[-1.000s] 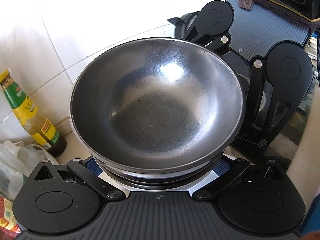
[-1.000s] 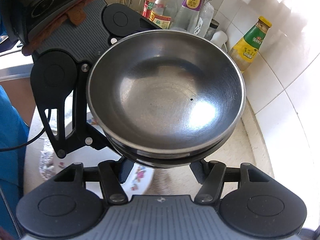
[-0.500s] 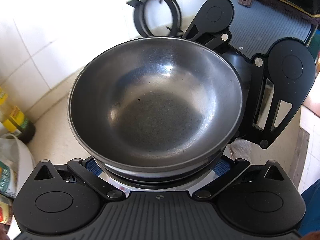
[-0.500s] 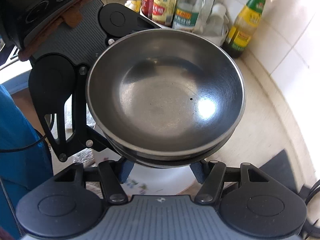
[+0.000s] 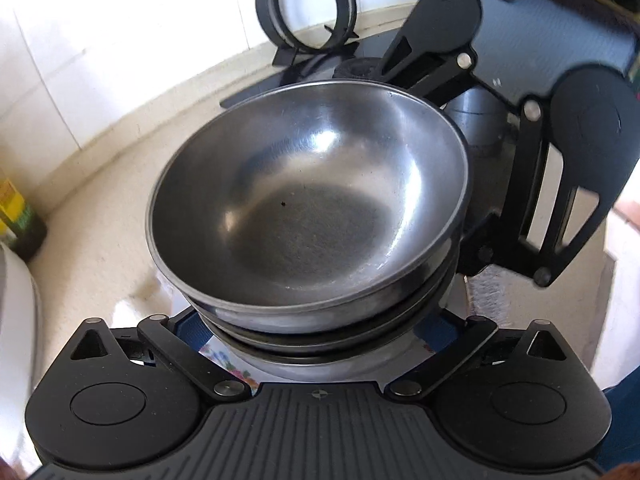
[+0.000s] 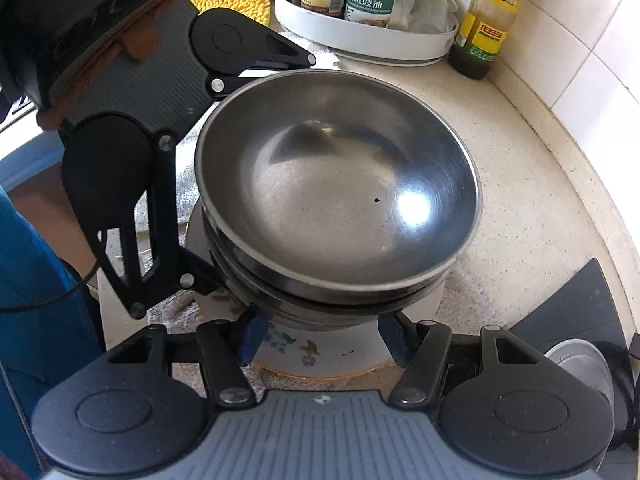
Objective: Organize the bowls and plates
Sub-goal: 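Carry the bowl stack with both grippers over the floral-rim plate stack, then lower the bowls onto the plates and open both grippers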
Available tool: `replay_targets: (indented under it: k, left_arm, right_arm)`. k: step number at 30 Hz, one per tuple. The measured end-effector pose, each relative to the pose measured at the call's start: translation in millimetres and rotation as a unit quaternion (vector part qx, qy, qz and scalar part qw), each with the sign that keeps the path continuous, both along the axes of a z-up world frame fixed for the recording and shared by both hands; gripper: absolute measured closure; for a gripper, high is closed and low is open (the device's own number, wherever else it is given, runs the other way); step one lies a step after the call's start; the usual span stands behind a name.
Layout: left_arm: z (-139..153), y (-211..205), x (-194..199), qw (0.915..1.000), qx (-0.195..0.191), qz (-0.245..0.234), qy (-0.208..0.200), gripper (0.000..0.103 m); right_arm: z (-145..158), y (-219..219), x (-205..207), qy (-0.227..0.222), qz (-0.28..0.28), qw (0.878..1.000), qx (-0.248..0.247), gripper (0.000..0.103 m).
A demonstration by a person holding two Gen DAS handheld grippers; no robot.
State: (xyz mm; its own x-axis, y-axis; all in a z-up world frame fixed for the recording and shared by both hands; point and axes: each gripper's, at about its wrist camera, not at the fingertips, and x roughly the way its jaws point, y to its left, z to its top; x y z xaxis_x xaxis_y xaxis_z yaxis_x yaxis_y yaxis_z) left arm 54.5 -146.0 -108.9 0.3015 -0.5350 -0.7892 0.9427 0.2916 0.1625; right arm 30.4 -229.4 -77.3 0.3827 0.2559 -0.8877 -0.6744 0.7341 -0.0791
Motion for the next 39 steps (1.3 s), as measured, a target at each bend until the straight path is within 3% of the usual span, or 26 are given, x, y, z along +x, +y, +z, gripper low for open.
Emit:
replay_targets:
  k: [4, 10, 16, 22, 27, 34, 39]
  left_arm:
    - [-5, -3, 0, 1.0, 0.0, 0.005, -0.004, 0.0]
    - [6, 25, -10, 0.9994, -0.001, 0.034, -0.001, 0.0]
    - [11, 31, -10, 0.9981, -0.011, 0.058, 0.018, 0.0]
    - [8, 9, -11, 0.9987, -0.002, 0.051, 0.001, 0.0]
    - [12, 21, -19, 0.9981, 0.017, 0.056, -0.017, 0.0]
    - [21, 54, -22, 0.994, 0.014, 0.107, -0.018, 0.0]
    - [39, 76, -24, 0.988, -0.021, 0.152, -0.02, 0.0]
  right_arm:
    - [3, -4, -6, -0.012, -0.003, 1.0, 0.001, 0.041]
    - [11, -16, -36, -0.024, -0.041, 0.999, 0.005, 0.04]
    - [16, -18, -57, -0.042, -0.082, 0.995, 0.036, 0.035]
    - [18, -13, -70, -0.046, -0.101, 0.993, 0.042, 0.035]
    - [25, -16, -84, -0.059, -0.126, 0.988, 0.066, 0.035]
    - [36, -8, -100, -0.08, -0.147, 0.98, 0.108, 0.032]
    - [52, 0, -107, -0.108, -0.173, 0.968, 0.149, 0.03]
